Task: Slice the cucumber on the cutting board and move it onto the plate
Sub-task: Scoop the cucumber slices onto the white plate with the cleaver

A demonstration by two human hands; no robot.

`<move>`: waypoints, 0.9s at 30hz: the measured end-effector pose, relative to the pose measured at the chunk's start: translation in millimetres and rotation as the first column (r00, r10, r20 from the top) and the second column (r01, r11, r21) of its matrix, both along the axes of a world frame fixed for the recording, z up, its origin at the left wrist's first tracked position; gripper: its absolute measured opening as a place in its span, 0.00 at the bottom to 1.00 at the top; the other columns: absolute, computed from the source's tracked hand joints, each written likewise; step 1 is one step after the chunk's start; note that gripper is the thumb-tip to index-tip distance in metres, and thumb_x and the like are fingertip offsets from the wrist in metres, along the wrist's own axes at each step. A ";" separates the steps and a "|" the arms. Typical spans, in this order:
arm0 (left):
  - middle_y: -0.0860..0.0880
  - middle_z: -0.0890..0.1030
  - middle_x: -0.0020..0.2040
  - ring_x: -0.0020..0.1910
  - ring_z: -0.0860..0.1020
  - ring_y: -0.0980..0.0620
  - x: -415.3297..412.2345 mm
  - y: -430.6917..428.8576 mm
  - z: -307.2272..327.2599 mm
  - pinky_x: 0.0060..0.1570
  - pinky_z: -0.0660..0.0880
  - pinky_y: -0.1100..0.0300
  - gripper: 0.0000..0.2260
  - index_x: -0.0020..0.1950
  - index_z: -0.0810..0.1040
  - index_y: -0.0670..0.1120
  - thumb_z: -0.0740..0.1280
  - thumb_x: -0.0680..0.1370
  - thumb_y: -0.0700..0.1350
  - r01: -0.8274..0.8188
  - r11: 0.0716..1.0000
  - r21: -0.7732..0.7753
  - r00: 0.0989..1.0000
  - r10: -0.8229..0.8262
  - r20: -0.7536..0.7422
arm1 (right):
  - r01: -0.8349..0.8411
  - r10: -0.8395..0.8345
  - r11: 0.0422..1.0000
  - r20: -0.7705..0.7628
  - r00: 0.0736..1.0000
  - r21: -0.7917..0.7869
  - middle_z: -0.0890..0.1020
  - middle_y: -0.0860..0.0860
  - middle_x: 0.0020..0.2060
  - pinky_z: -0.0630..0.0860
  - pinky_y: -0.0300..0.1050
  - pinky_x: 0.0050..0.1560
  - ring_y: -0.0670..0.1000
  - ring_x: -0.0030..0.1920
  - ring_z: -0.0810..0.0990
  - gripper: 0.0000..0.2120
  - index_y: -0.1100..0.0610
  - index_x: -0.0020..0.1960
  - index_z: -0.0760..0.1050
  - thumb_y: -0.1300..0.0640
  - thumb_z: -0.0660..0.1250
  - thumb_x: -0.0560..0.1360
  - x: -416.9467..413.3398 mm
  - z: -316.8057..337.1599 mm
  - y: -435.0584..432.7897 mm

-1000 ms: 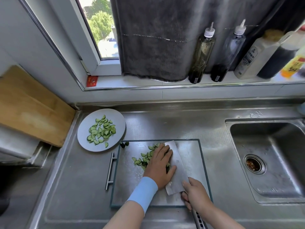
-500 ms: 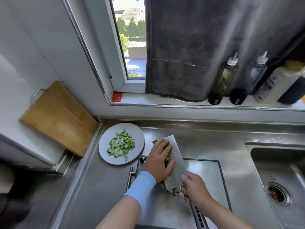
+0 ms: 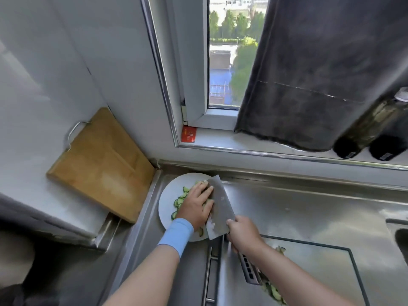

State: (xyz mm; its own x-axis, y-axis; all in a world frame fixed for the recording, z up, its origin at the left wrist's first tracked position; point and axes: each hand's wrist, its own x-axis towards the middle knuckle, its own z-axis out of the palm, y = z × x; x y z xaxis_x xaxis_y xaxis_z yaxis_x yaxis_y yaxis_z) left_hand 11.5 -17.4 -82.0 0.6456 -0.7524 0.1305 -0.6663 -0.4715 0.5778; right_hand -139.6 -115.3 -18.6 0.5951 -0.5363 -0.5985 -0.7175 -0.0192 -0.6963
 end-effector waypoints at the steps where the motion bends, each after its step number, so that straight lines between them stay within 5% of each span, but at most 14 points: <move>1: 0.46 0.68 0.72 0.74 0.61 0.47 5.1 4.5 -6.5 0.72 0.48 0.65 0.21 0.71 0.72 0.44 0.61 0.79 0.49 -0.030 1.000 0.007 0.999 0.030 -0.014 | -0.010 0.010 1.000 -0.023 1.000 -0.022 0.77 0.53 0.31 0.70 0.45 0.35 0.55 0.31 0.75 0.12 0.58 0.39 0.75 0.56 0.59 0.79 4.3 0.5 -0.7; 5: 0.46 0.73 0.69 0.70 0.67 0.46 19.0 25.9 -29.8 0.72 0.57 0.60 0.19 0.68 0.75 0.45 0.61 0.79 0.49 -0.075 0.995 0.069 0.996 0.078 -0.040 | -0.053 0.042 0.992 -0.101 0.994 -0.111 0.74 0.52 0.27 0.65 0.37 0.25 0.53 0.26 0.73 0.14 0.56 0.36 0.68 0.57 0.57 0.80 11.0 6.3 -7.4; 8: 0.46 0.76 0.66 0.66 0.71 0.46 22.1 29.7 -30.9 0.69 0.66 0.52 0.22 0.66 0.77 0.44 0.56 0.78 0.52 -0.115 0.993 -0.001 0.993 0.115 -0.013 | -0.100 0.075 0.981 -0.149 0.986 -0.169 0.76 0.53 0.30 0.67 0.40 0.28 0.53 0.29 0.75 0.14 0.55 0.37 0.69 0.56 0.57 0.81 13.7 10.4 -12.6; 10: 0.46 0.75 0.67 0.67 0.70 0.48 20.4 26.6 -22.9 0.71 0.63 0.55 0.22 0.68 0.75 0.43 0.55 0.78 0.50 -0.132 0.989 -0.070 0.991 0.133 0.003 | -0.123 0.093 0.974 -0.162 0.982 -0.191 0.77 0.53 0.32 0.69 0.43 0.33 0.54 0.32 0.76 0.13 0.55 0.37 0.69 0.55 0.57 0.81 16.7 10.9 -13.5; 13: 0.48 0.73 0.69 0.71 0.67 0.51 7.1 22.1 -16.1 0.72 0.62 0.55 0.19 0.70 0.73 0.45 0.58 0.80 0.48 0.064 0.990 -0.125 0.990 -0.047 0.132 | -0.123 0.090 0.972 -0.161 0.983 -0.203 0.78 0.53 0.31 0.72 0.45 0.35 0.56 0.33 0.78 0.14 0.56 0.37 0.70 0.55 0.58 0.80 21.5 9.6 -11.2; 16: 0.50 0.69 0.73 0.74 0.63 0.52 -7.9 26.5 -24.8 0.73 0.59 0.55 0.20 0.71 0.72 0.46 0.59 0.81 0.49 0.262 0.965 0.013 0.931 -0.256 0.260 | -0.084 0.050 0.975 -0.164 0.985 -0.206 0.81 0.54 0.33 0.75 0.45 0.35 0.57 0.35 0.81 0.13 0.56 0.39 0.75 0.55 0.58 0.80 26.4 9.4 -10.7; 22: 0.48 0.68 0.73 0.74 0.63 0.48 10.2 42.9 -33.7 0.73 0.54 0.52 0.21 0.70 0.73 0.45 0.54 0.80 0.50 0.018 0.988 0.156 0.980 -0.048 0.194 | -0.076 0.035 0.974 -0.186 0.982 -0.214 0.77 0.54 0.33 0.66 0.40 0.27 0.55 0.29 0.76 0.12 0.57 0.39 0.68 0.56 0.56 0.81 23.3 10.1 -14.8; 27: 0.50 0.39 0.78 0.77 0.37 0.51 21.7 28.4 -26.7 0.74 0.36 0.54 0.28 0.79 0.43 0.47 0.49 0.82 0.53 -0.035 0.907 0.419 0.996 -0.004 0.091 | -0.095 0.058 0.969 -0.167 0.984 -0.226 0.76 0.53 0.31 0.67 0.42 0.29 0.55 0.30 0.75 0.13 0.56 0.38 0.68 0.55 0.56 0.81 22.0 7.9 -13.4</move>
State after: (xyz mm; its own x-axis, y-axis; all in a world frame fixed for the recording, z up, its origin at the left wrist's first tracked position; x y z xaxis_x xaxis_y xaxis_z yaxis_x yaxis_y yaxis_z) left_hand 33.2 11.0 -108.7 0.6580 -0.7401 -0.1391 -0.6958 -0.6681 0.2635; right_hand -117.6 -128.7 -10.8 0.5478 -0.6282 -0.5524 -0.8079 -0.2259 -0.5443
